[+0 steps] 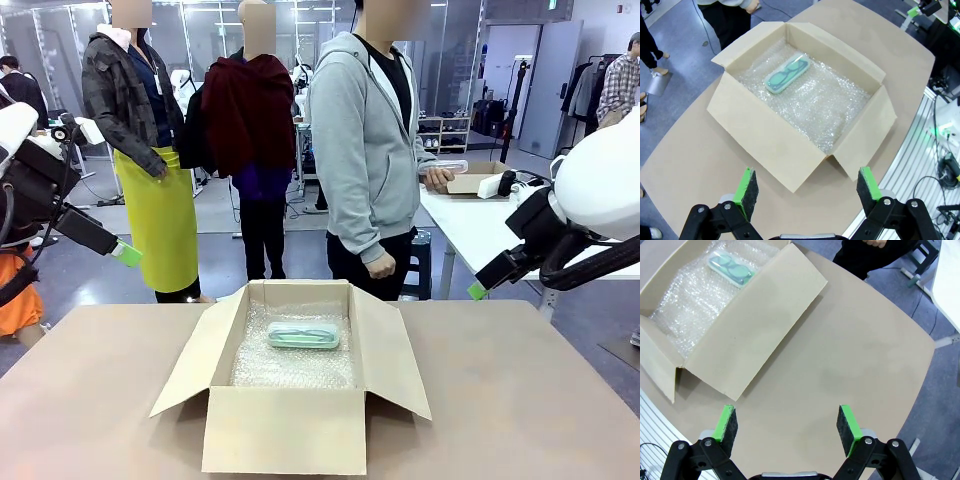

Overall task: Pack the glasses set securely to prepare it for shipping.
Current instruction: Put the Glasses case from the right side of the table into the Package Box.

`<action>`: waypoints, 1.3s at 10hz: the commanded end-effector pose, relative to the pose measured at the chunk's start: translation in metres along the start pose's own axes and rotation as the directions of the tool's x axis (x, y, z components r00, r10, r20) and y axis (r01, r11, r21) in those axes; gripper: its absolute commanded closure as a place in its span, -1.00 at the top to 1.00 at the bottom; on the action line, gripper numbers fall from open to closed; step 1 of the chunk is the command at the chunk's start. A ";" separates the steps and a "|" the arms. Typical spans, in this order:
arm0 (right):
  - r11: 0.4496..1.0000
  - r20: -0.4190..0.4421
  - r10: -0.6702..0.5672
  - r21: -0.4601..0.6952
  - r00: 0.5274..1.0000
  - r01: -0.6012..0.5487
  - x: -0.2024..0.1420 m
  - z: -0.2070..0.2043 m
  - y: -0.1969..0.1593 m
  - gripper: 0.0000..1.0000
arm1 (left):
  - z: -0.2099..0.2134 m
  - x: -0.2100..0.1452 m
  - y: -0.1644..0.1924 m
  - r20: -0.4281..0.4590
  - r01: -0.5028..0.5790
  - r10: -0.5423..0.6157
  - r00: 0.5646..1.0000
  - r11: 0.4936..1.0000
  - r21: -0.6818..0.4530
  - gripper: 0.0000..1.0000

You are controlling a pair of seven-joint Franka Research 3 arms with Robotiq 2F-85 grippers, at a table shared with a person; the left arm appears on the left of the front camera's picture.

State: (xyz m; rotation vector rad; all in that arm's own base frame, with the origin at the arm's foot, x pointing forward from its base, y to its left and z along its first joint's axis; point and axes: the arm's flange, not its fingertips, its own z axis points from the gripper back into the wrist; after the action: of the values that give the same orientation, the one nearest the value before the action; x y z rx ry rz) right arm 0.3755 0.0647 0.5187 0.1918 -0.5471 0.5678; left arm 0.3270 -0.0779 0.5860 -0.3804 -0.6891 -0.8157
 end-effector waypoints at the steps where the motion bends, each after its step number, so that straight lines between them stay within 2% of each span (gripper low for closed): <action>1: 1.000 -0.008 -0.017 -0.003 1.000 0.017 0.003 -0.001 0.001 1.00 | 0.002 0.000 0.001 0.007 0.006 -0.006 1.000 1.000 -0.011 1.00; 13: 1.000 -0.008 -0.017 -0.003 1.000 0.017 0.003 -0.001 0.001 1.00 | 0.002 0.000 0.001 0.007 0.006 -0.006 1.000 1.000 -0.011 1.00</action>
State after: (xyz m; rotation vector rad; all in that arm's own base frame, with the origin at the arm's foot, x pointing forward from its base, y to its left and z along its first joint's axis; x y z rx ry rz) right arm 0.3755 0.0648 0.5187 0.1918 -0.5470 0.5678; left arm 0.3270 -0.0779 0.5860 -0.3804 -0.6891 -0.8157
